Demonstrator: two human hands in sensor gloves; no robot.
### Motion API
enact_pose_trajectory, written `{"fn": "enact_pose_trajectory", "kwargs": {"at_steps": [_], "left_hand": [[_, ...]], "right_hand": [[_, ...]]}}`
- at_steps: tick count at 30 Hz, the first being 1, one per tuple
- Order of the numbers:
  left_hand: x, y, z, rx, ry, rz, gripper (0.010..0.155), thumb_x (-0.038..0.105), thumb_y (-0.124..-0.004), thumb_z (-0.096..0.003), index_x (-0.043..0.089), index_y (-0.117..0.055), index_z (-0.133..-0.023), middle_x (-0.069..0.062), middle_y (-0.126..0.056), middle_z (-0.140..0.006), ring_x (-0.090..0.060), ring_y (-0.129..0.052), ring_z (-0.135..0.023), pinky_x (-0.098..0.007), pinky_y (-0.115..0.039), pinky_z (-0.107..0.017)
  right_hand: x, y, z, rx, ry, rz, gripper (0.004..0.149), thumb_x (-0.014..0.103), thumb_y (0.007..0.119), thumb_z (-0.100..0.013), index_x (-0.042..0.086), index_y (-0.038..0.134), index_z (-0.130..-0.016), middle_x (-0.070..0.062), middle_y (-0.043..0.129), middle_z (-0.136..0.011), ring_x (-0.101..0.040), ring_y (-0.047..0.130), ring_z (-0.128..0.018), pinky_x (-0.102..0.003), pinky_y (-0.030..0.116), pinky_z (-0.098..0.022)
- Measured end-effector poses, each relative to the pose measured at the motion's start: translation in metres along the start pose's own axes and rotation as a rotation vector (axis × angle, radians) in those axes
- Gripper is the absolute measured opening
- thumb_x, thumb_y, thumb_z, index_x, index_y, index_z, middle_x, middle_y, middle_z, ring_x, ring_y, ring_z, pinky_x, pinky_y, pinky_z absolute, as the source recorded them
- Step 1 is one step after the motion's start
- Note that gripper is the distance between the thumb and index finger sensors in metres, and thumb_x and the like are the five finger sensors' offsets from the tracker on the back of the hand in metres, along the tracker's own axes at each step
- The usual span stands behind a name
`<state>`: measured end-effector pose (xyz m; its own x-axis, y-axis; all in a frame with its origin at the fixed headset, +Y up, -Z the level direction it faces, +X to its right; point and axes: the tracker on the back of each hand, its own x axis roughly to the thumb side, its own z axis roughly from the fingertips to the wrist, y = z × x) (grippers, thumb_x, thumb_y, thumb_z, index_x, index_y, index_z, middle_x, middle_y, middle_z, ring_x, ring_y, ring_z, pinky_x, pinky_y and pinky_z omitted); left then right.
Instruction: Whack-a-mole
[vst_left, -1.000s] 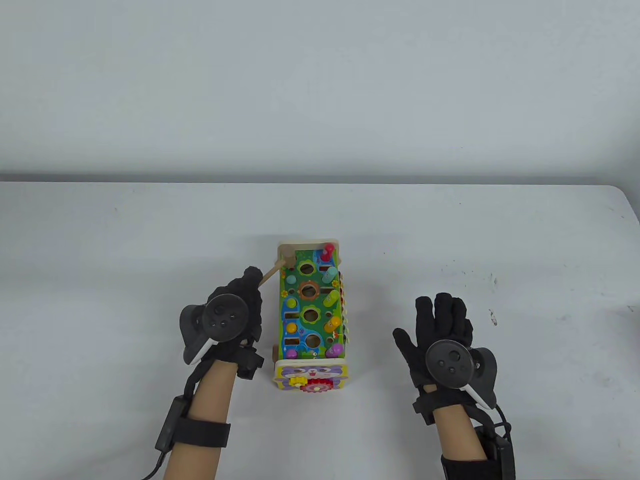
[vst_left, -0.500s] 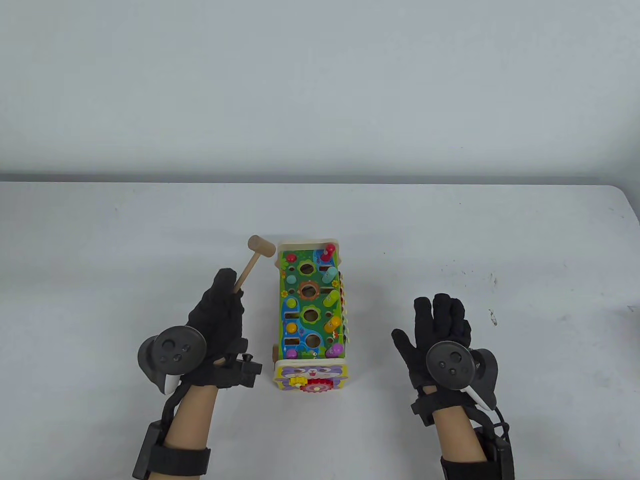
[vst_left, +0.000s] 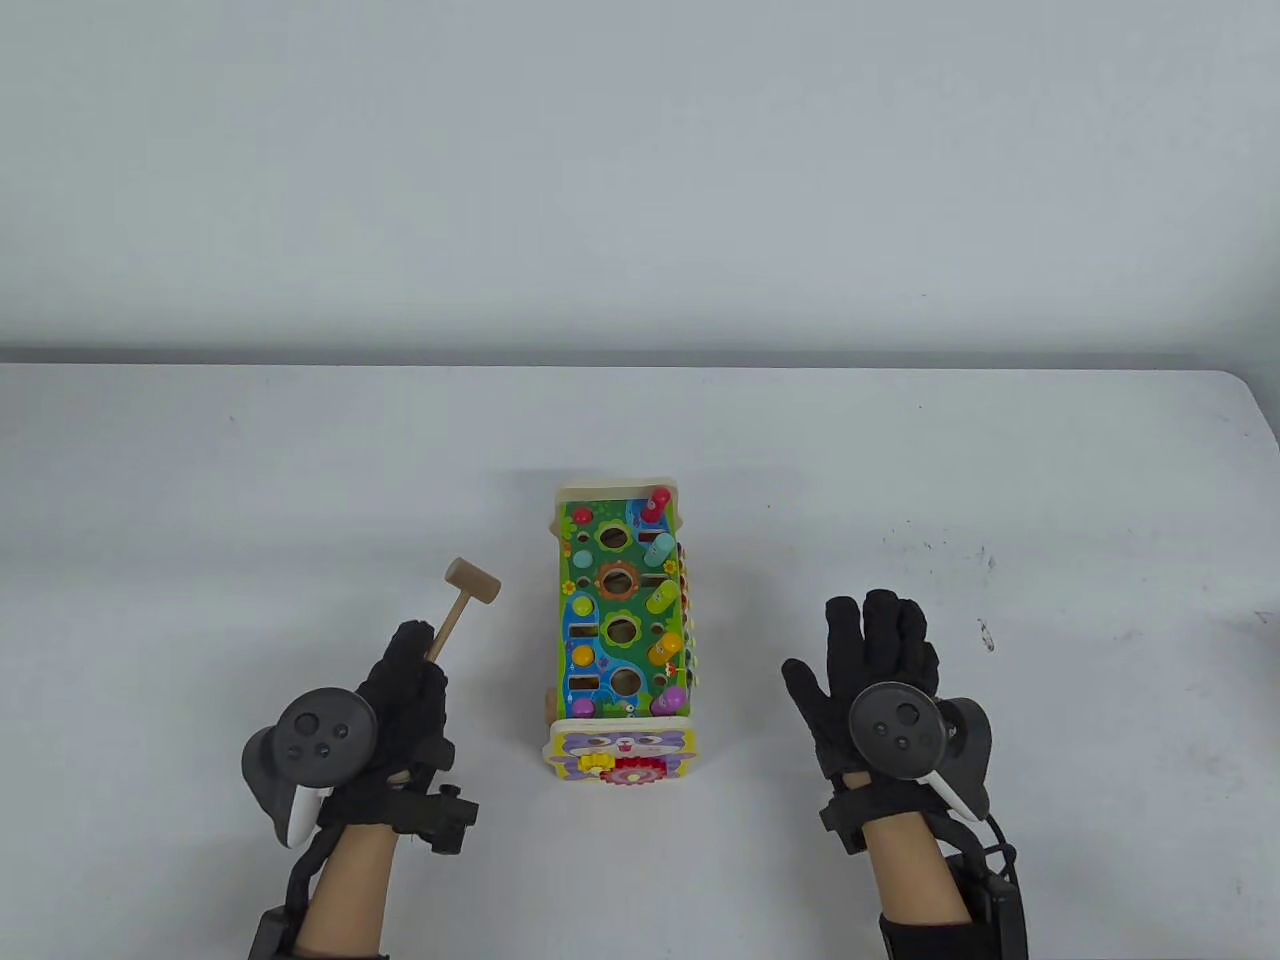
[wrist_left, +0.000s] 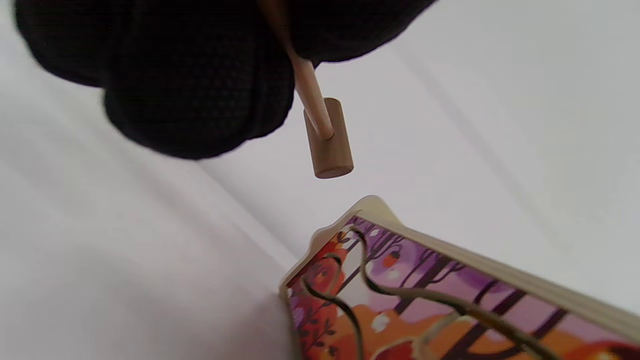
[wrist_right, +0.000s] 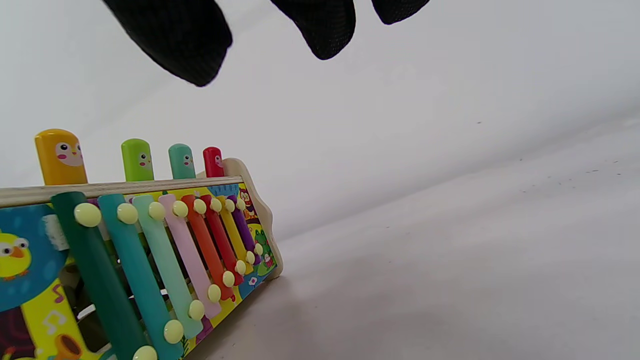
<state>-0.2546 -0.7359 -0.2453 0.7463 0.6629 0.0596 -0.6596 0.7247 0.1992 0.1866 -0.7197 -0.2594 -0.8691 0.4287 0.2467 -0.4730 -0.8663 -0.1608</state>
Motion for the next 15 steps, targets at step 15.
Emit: {"fn": "enact_pose_trajectory", "kwargs": {"at_steps": [15], "left_hand": [[-0.017, -0.018, -0.005, -0.203, 0.152, -0.213, 0.055, 0.019, -0.065, -0.0528, -0.006, -0.063, -0.102, -0.026, -0.091, -0.066, -0.034, -0.099, -0.032, -0.065, -0.073, -0.049]], "right_hand": [[0.002, 0.002, 0.0, 0.018, 0.004, 0.005, 0.072, 0.043, 0.063, -0.061, -0.007, 0.043, -0.109, -0.039, 0.024, -0.109, -0.068, 0.022, -0.095, -0.078, 0.027, -0.057]]}}
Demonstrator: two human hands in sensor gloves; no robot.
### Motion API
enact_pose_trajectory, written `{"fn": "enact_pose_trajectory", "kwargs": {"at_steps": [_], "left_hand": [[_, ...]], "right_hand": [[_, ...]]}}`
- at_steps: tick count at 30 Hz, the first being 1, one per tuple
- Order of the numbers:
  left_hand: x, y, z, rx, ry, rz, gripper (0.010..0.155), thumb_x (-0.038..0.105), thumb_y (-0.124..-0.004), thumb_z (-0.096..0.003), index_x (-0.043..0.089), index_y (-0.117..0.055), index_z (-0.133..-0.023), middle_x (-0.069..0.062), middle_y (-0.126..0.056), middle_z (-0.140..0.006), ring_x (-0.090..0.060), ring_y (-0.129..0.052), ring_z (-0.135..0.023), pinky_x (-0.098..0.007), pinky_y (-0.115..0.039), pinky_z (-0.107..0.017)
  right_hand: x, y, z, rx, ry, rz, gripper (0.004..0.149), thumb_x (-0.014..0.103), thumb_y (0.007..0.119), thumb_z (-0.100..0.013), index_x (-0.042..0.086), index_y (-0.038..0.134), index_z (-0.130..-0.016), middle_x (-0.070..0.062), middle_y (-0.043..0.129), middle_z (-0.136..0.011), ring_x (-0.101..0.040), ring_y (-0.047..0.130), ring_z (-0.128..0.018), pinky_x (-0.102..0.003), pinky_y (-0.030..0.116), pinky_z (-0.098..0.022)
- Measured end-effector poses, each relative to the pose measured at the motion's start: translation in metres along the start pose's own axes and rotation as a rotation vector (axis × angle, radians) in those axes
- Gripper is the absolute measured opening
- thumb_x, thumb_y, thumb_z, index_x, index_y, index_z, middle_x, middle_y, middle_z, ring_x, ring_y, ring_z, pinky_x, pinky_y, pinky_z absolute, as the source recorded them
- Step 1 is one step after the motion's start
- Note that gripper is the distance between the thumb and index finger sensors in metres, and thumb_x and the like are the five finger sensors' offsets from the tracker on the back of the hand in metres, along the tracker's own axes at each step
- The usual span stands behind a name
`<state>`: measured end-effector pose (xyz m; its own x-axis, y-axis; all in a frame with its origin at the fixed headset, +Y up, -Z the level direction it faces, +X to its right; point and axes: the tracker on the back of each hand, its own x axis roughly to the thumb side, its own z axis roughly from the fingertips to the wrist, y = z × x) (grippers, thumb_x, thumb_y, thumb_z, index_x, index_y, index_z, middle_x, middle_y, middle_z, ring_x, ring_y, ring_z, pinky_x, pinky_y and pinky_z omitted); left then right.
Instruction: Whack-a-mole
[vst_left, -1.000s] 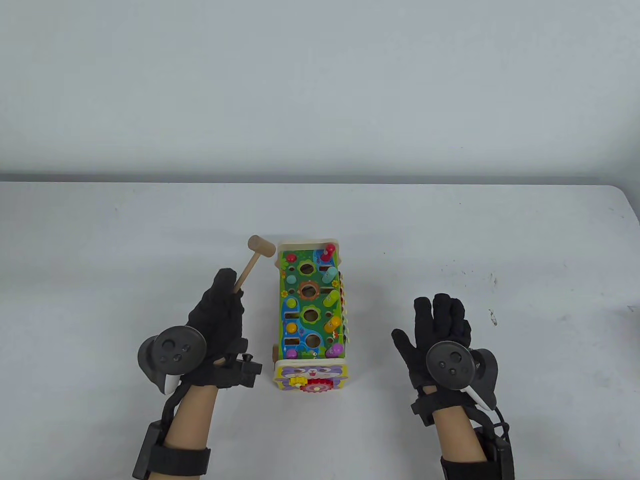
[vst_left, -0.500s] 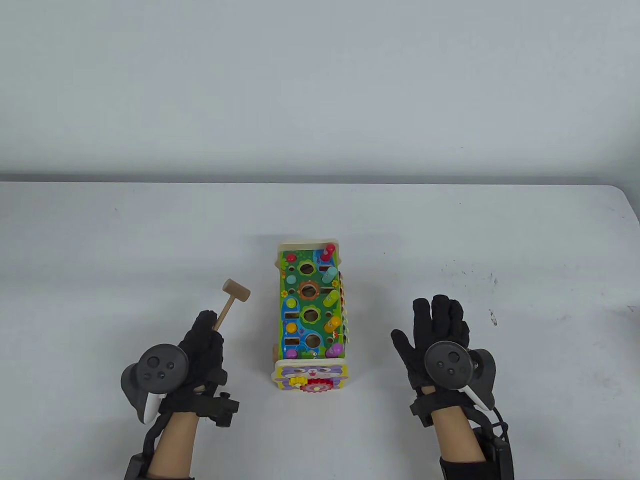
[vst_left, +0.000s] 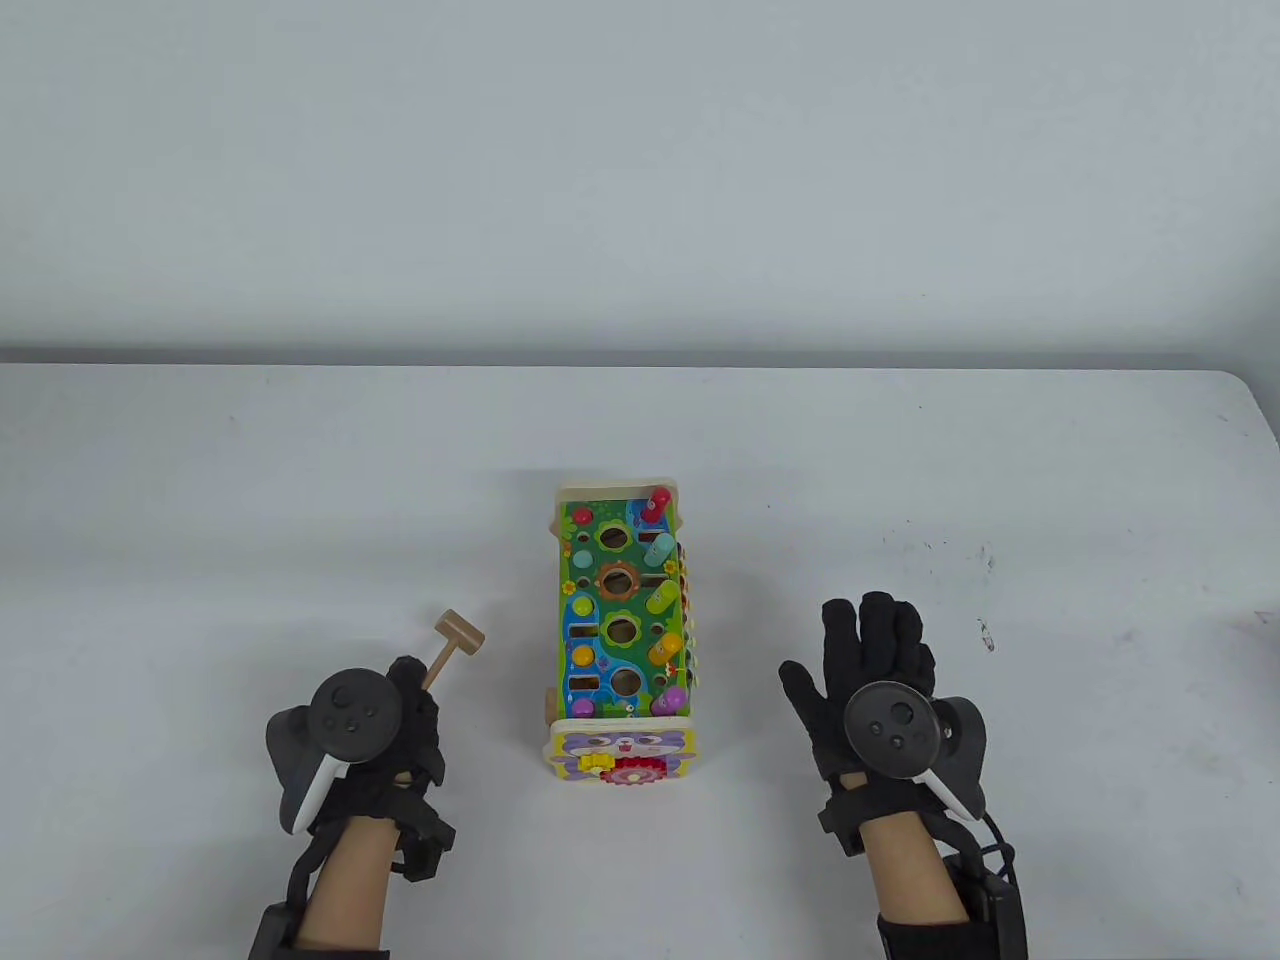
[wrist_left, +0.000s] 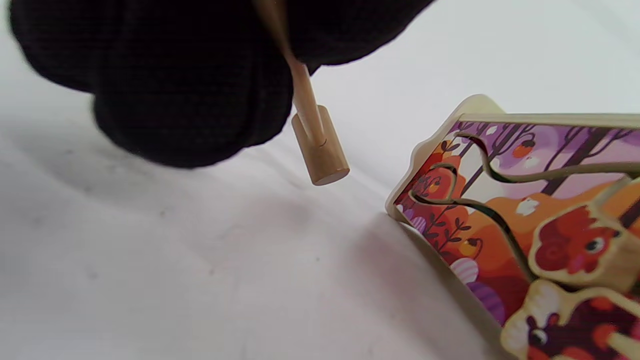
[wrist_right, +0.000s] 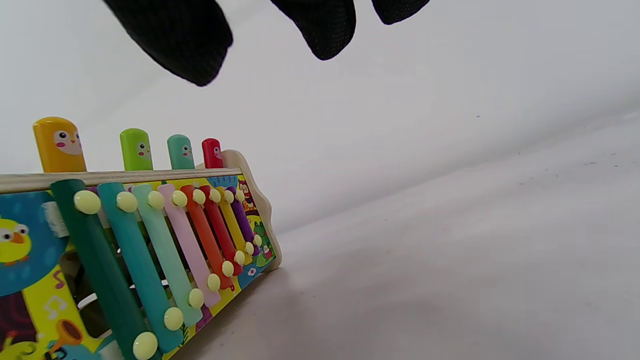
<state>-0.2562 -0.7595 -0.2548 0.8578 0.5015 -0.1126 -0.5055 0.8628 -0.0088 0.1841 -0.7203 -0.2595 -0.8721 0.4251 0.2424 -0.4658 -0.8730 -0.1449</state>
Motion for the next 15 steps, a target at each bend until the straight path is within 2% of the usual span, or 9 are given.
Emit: {"fn": "enact_pose_trajectory", "kwargs": {"at_steps": [7, 15], "left_hand": [[-0.0005, -0.0034, -0.002, -0.014, 0.028, -0.077, 0.055, 0.02, -0.067, -0.0527, -0.009, -0.065, -0.1, -0.027, -0.092, -0.065, -0.037, -0.1, -0.033, -0.065, -0.073, -0.049], [0.0061, -0.006, -0.004, -0.012, 0.044, -0.29, 0.051, 0.025, -0.075, -0.0512, -0.012, -0.077, -0.087, -0.027, -0.098, -0.061, -0.039, -0.105, -0.031, -0.063, -0.076, -0.047]], "right_hand": [[0.0003, 0.0, -0.0001, 0.001, 0.002, -0.002, 0.072, 0.043, 0.063, -0.061, -0.007, 0.043, -0.109, -0.039, 0.024, -0.109, -0.068, 0.022, -0.095, -0.078, 0.027, -0.057], [0.0008, 0.0001, -0.0001, 0.0, 0.001, -0.002, 0.072, 0.043, 0.063, -0.061, -0.007, 0.044, -0.109, -0.039, 0.024, -0.109, -0.068, 0.022, -0.095, -0.078, 0.027, -0.057]]}}
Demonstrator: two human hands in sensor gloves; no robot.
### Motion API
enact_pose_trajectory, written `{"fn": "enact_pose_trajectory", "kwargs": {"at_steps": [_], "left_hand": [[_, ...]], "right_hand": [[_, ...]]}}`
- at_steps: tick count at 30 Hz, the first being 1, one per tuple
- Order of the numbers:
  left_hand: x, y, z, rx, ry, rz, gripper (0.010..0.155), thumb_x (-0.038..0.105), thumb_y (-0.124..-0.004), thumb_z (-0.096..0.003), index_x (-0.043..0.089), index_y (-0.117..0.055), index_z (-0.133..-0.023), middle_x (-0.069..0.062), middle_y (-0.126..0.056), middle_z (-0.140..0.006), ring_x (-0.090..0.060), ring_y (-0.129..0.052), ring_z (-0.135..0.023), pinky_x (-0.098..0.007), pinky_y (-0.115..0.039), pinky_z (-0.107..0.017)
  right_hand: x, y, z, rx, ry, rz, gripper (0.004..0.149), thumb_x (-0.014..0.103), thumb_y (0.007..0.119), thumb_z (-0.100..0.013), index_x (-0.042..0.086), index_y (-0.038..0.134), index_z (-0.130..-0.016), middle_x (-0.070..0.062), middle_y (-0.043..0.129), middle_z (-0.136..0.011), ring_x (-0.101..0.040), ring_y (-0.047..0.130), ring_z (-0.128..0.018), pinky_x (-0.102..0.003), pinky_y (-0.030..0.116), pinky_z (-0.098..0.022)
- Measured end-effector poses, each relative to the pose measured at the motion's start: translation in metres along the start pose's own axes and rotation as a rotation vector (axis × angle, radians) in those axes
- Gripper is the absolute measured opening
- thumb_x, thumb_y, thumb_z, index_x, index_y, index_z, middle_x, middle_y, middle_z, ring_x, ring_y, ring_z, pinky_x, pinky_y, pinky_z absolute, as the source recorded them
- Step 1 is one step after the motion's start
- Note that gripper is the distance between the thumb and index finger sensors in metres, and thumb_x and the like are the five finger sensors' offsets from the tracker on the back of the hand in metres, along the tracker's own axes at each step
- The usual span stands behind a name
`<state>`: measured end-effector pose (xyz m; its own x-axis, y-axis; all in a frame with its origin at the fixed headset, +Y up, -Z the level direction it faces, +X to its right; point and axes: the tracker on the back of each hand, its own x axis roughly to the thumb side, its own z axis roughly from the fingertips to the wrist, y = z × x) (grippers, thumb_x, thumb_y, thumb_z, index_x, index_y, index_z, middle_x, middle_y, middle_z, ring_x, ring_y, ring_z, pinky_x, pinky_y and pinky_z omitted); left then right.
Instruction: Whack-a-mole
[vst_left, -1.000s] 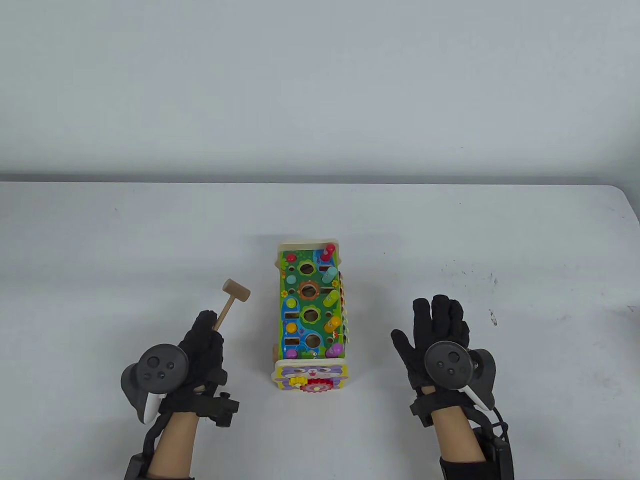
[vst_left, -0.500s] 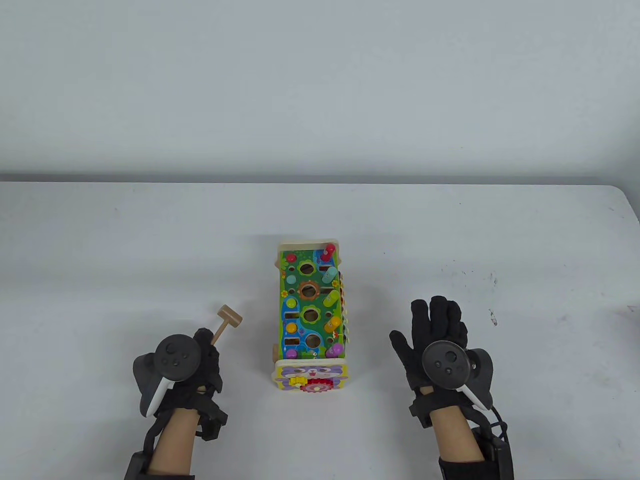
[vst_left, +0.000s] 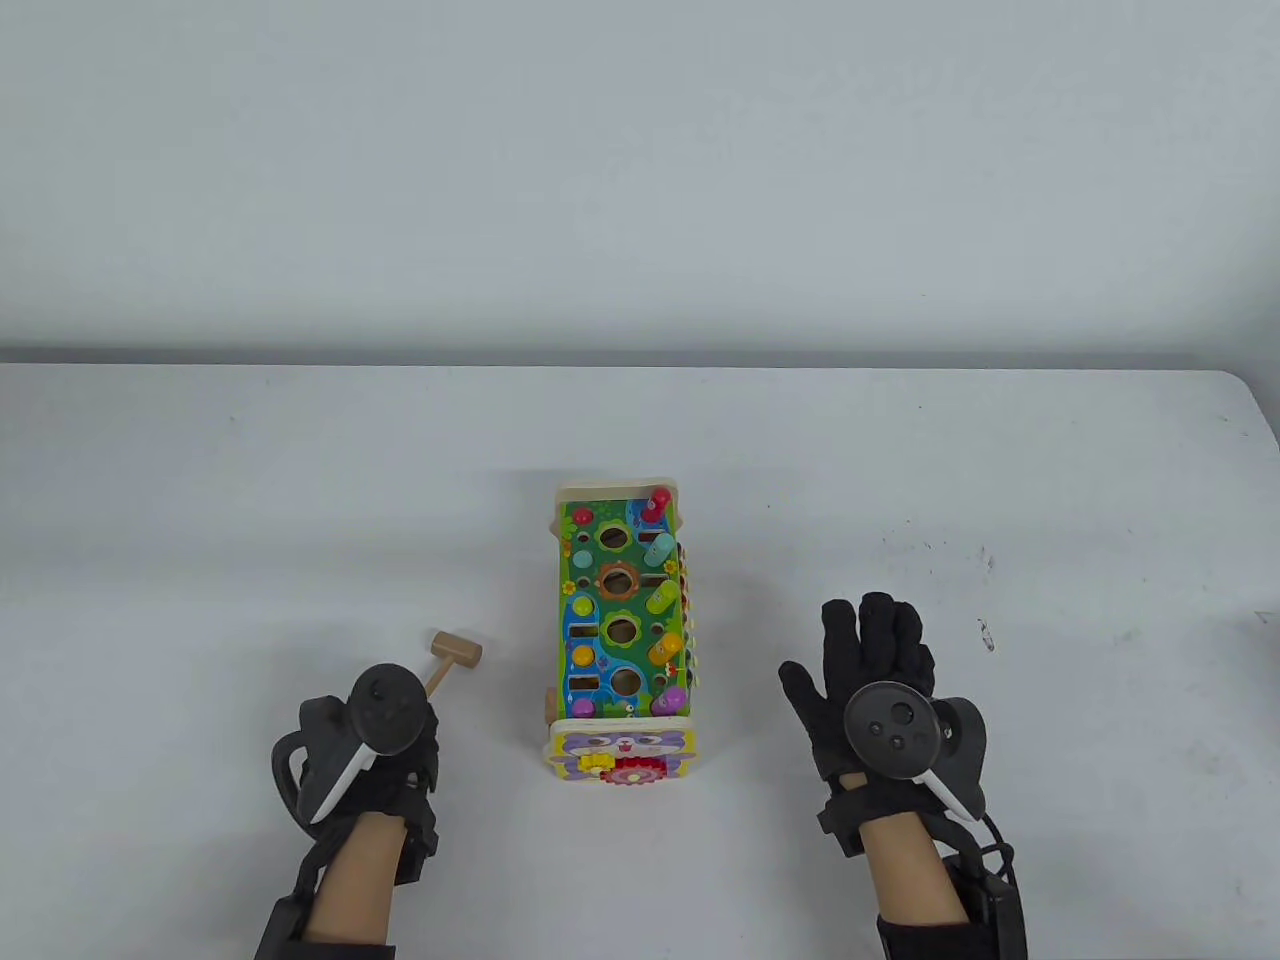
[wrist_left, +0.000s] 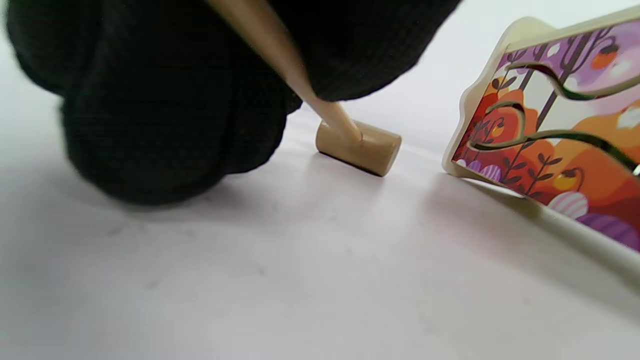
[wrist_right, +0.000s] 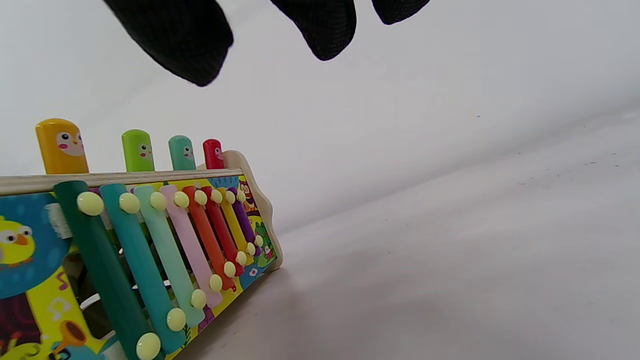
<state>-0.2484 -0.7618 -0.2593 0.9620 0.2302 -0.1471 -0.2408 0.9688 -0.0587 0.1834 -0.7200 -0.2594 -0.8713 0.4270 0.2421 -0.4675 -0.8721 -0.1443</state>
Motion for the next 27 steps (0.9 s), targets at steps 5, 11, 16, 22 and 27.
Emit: {"fn": "enact_pose_trajectory", "kwargs": {"at_steps": [5, 11, 16, 22, 27], "left_hand": [[0.008, -0.003, 0.0, -0.021, 0.006, -0.095, 0.05, 0.028, -0.078, -0.0507, -0.01, -0.084, -0.083, -0.028, -0.1, -0.058, -0.043, -0.104, -0.033, -0.066, -0.074, -0.049], [0.016, -0.011, -0.003, -0.086, -0.002, -0.19, 0.046, 0.027, -0.078, -0.0508, -0.006, -0.084, -0.082, -0.029, -0.094, -0.059, -0.044, -0.098, -0.034, -0.067, -0.069, -0.053], [0.015, -0.011, -0.003, -0.091, -0.005, -0.172, 0.046, 0.027, -0.078, -0.0509, -0.006, -0.084, -0.082, -0.03, -0.093, -0.059, -0.044, -0.097, -0.034, -0.067, -0.069, -0.053], [0.013, -0.011, -0.004, -0.102, -0.01, -0.149, 0.046, 0.026, -0.077, -0.0513, -0.007, -0.084, -0.083, -0.03, -0.093, -0.06, -0.044, -0.097, -0.034, -0.067, -0.069, -0.053], [0.01, -0.007, -0.002, -0.094, -0.016, -0.109, 0.045, 0.024, -0.076, -0.0515, -0.005, -0.084, -0.085, -0.03, -0.093, -0.062, -0.045, -0.098, -0.037, -0.068, -0.068, -0.054]], "right_hand": [[0.0, 0.0, 0.0, 0.002, -0.002, 0.002, 0.072, 0.043, 0.063, -0.061, -0.007, 0.044, -0.109, -0.039, 0.024, -0.109, -0.068, 0.022, -0.095, -0.078, 0.027, -0.057], [0.001, 0.0, 0.0, 0.004, -0.001, 0.003, 0.072, 0.043, 0.063, -0.061, -0.007, 0.044, -0.109, -0.039, 0.024, -0.109, -0.069, 0.022, -0.095, -0.078, 0.027, -0.057], [0.001, 0.001, 0.001, 0.004, 0.002, 0.005, 0.072, 0.043, 0.063, -0.061, -0.007, 0.044, -0.109, -0.039, 0.024, -0.109, -0.069, 0.022, -0.095, -0.078, 0.027, -0.057], [0.001, 0.001, 0.001, 0.006, 0.001, 0.007, 0.072, 0.042, 0.063, -0.061, -0.007, 0.044, -0.109, -0.039, 0.024, -0.109, -0.068, 0.022, -0.095, -0.078, 0.027, -0.057], [0.004, 0.002, 0.0, 0.015, -0.01, 0.016, 0.072, 0.043, 0.063, -0.061, -0.007, 0.044, -0.109, -0.039, 0.024, -0.109, -0.068, 0.022, -0.096, -0.078, 0.027, -0.057]]}}
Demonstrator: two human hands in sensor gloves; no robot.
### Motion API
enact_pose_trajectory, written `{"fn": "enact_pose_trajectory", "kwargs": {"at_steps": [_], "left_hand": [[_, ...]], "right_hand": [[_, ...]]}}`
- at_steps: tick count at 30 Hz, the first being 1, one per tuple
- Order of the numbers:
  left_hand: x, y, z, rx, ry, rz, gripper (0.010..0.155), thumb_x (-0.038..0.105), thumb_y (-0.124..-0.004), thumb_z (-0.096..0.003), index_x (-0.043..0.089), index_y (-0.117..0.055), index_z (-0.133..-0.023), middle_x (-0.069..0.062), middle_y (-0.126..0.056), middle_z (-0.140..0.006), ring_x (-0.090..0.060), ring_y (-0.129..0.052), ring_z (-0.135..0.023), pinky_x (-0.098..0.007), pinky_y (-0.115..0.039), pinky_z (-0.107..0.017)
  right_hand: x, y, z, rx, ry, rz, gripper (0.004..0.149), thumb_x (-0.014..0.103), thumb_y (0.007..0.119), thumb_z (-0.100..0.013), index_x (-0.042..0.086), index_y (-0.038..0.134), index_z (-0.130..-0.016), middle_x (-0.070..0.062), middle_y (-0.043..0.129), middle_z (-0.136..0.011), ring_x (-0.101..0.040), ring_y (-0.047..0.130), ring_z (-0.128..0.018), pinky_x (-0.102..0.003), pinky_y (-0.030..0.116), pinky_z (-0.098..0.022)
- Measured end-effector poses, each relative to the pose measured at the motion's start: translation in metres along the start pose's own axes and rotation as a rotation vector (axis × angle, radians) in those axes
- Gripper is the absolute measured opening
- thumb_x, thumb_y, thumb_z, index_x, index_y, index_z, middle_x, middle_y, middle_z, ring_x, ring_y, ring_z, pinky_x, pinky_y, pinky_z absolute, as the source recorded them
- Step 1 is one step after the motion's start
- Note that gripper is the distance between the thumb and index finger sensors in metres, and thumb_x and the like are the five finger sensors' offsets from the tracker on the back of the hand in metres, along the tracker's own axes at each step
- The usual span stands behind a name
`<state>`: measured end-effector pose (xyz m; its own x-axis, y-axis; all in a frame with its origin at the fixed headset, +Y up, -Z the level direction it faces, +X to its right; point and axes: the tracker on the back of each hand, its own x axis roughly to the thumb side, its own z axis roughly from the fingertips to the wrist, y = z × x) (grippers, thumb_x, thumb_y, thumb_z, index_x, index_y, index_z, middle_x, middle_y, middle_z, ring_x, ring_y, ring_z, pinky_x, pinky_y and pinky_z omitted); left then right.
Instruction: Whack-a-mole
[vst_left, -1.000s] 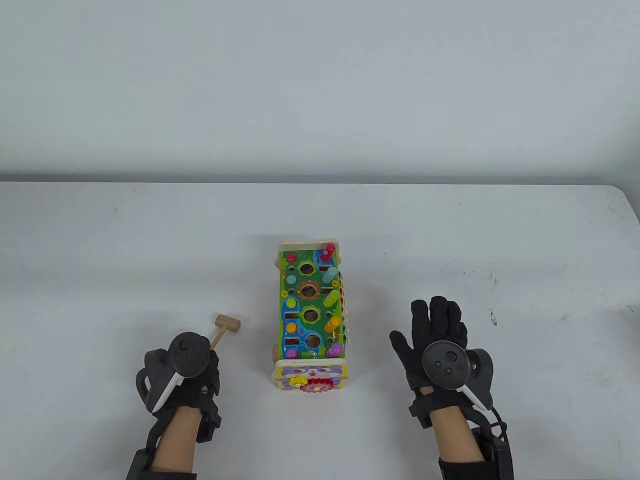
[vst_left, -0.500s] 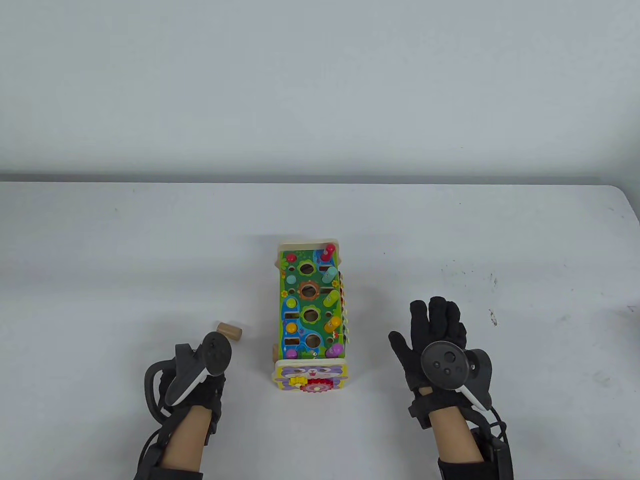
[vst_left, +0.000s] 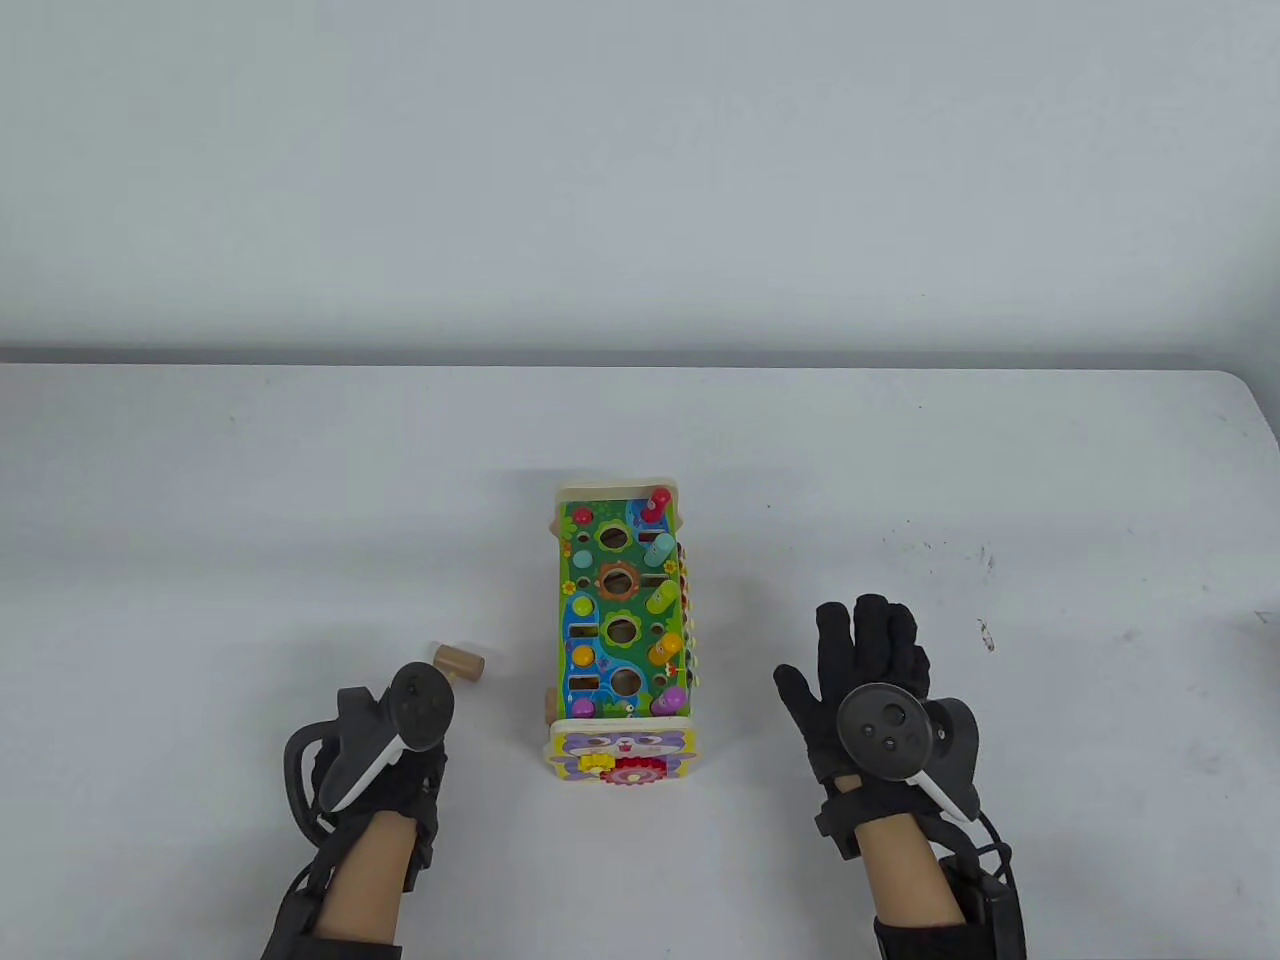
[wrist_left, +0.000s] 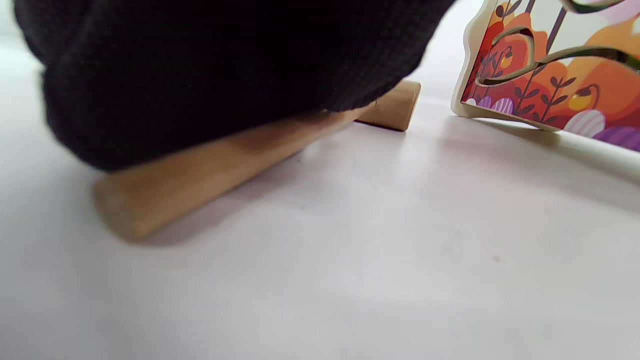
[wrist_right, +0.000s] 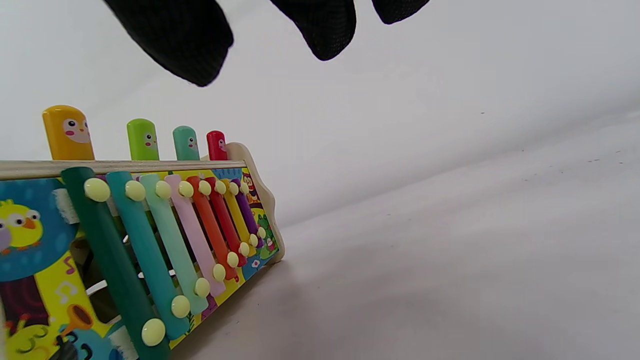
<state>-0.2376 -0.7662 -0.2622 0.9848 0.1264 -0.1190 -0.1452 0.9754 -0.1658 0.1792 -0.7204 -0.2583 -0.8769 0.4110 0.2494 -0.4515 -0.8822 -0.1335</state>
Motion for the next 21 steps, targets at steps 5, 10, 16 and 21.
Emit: {"fn": "enact_pose_trajectory", "kwargs": {"at_steps": [5, 10, 16, 21], "left_hand": [[0.003, 0.012, 0.009, 0.116, -0.086, 0.075, 0.048, 0.024, -0.072, -0.0525, -0.003, -0.079, -0.091, -0.03, -0.091, -0.071, -0.046, -0.099, -0.046, -0.068, -0.067, -0.055], [0.012, 0.027, 0.026, 0.314, -0.236, 0.101, 0.058, 0.032, -0.068, -0.0542, 0.003, -0.064, -0.104, -0.034, -0.075, -0.091, -0.052, -0.089, -0.068, -0.073, -0.057, -0.062], [0.027, 0.037, 0.045, 0.387, -0.415, 0.152, 0.073, 0.039, -0.065, -0.056, 0.01, -0.035, -0.116, -0.037, -0.036, -0.113, -0.066, -0.046, -0.101, -0.083, -0.03, -0.064], [0.036, 0.038, 0.05, 0.358, -0.452, 0.11, 0.077, 0.041, -0.064, -0.0566, 0.012, -0.023, -0.116, -0.035, -0.021, -0.116, -0.067, -0.027, -0.105, -0.084, -0.019, -0.063]], "right_hand": [[0.006, 0.001, 0.001, -0.006, -0.029, -0.001, 0.072, 0.043, 0.063, -0.061, -0.006, 0.043, -0.11, -0.039, 0.023, -0.109, -0.068, 0.021, -0.096, -0.078, 0.026, -0.057], [0.014, 0.002, 0.001, -0.003, -0.074, -0.002, 0.073, 0.043, 0.063, -0.061, -0.005, 0.041, -0.11, -0.038, 0.022, -0.11, -0.068, 0.02, -0.096, -0.079, 0.024, -0.057], [0.022, 0.003, 0.002, 0.001, -0.14, -0.003, 0.074, 0.046, 0.062, -0.061, -0.003, 0.039, -0.112, -0.038, 0.02, -0.11, -0.067, 0.018, -0.097, -0.079, 0.023, -0.057], [0.026, 0.003, 0.002, 0.007, -0.175, 0.004, 0.074, 0.047, 0.062, -0.061, -0.001, 0.038, -0.112, -0.037, 0.019, -0.111, -0.067, 0.017, -0.097, -0.08, 0.022, -0.057]]}}
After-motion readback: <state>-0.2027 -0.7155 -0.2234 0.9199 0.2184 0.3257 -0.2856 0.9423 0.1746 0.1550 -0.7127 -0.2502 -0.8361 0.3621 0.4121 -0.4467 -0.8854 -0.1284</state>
